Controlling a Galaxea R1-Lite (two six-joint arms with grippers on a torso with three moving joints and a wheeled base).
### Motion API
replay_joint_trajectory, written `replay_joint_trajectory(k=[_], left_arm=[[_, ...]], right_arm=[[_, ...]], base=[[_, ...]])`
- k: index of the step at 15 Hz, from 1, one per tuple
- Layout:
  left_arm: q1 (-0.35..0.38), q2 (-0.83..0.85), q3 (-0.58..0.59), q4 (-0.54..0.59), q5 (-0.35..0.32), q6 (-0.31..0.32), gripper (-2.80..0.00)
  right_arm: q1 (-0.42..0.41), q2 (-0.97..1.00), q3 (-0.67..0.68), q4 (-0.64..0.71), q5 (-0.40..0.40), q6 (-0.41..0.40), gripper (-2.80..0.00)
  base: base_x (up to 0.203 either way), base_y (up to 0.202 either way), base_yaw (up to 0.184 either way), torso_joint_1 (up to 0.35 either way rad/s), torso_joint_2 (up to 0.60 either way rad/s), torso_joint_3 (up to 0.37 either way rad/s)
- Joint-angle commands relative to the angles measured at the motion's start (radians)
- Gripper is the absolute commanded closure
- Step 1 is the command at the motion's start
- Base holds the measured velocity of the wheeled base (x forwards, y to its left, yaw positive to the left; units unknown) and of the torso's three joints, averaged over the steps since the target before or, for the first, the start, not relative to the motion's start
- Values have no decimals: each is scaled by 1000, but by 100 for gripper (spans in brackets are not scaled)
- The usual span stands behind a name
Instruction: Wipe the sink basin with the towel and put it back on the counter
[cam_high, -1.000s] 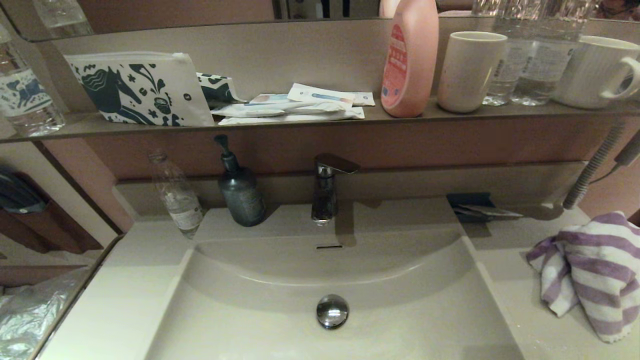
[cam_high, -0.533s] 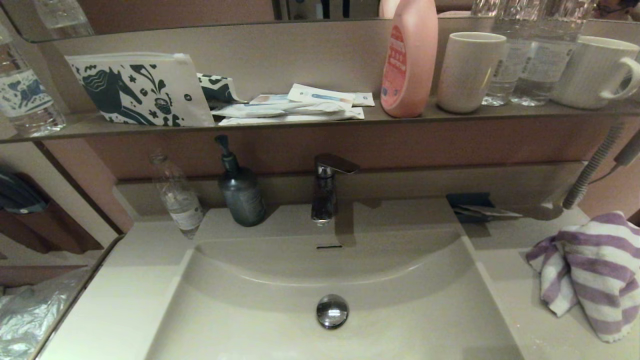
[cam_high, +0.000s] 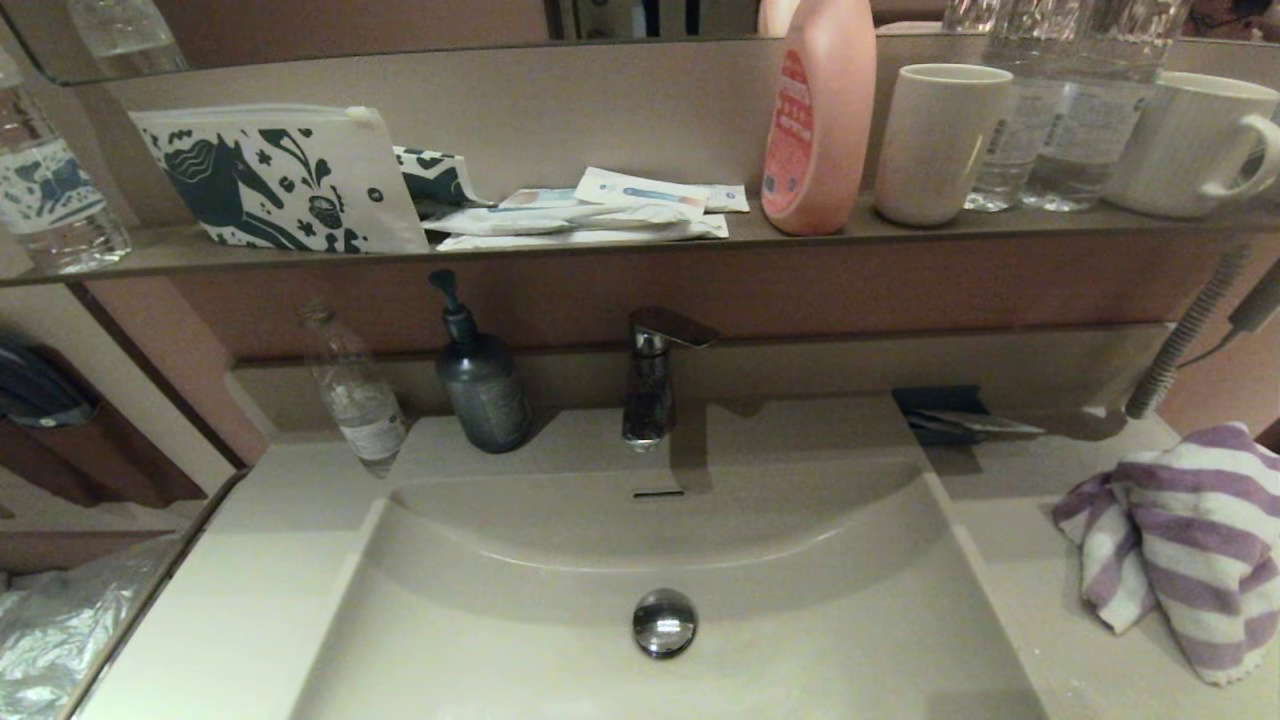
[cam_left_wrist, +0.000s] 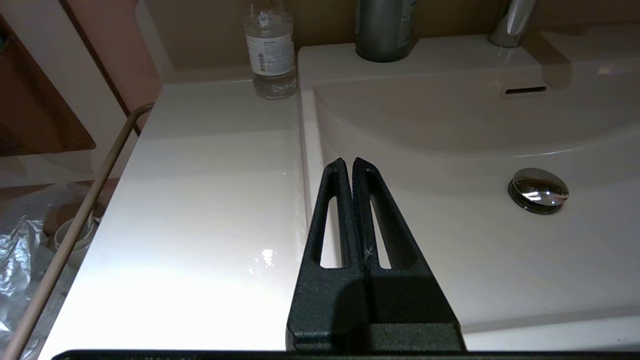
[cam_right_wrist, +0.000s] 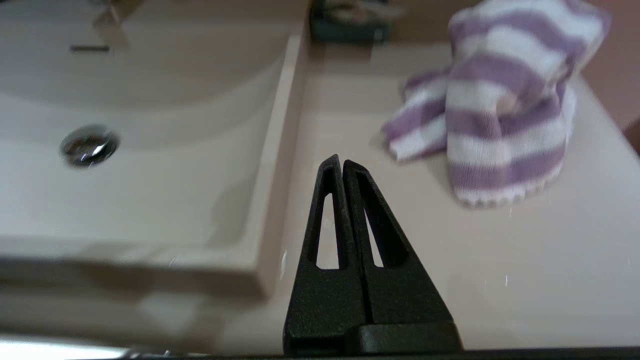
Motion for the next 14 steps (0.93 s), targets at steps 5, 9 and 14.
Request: replay_joint_trajectory(k=[5, 9, 14], left_arm=[[0, 1, 0, 0, 0, 1, 0], [0, 1, 0, 0, 0, 1, 0], [0, 1, 0, 0, 0, 1, 0]], right_arm=[[0, 0, 57, -47, -58, -117, 0], [0, 0, 82, -64, -88, -67, 0], [0, 0, 82, -66, -87, -54, 0]], base=[[0, 0, 0, 0, 0, 0], [0, 0, 0, 0, 0, 0], [0, 0, 0, 0, 0, 0]])
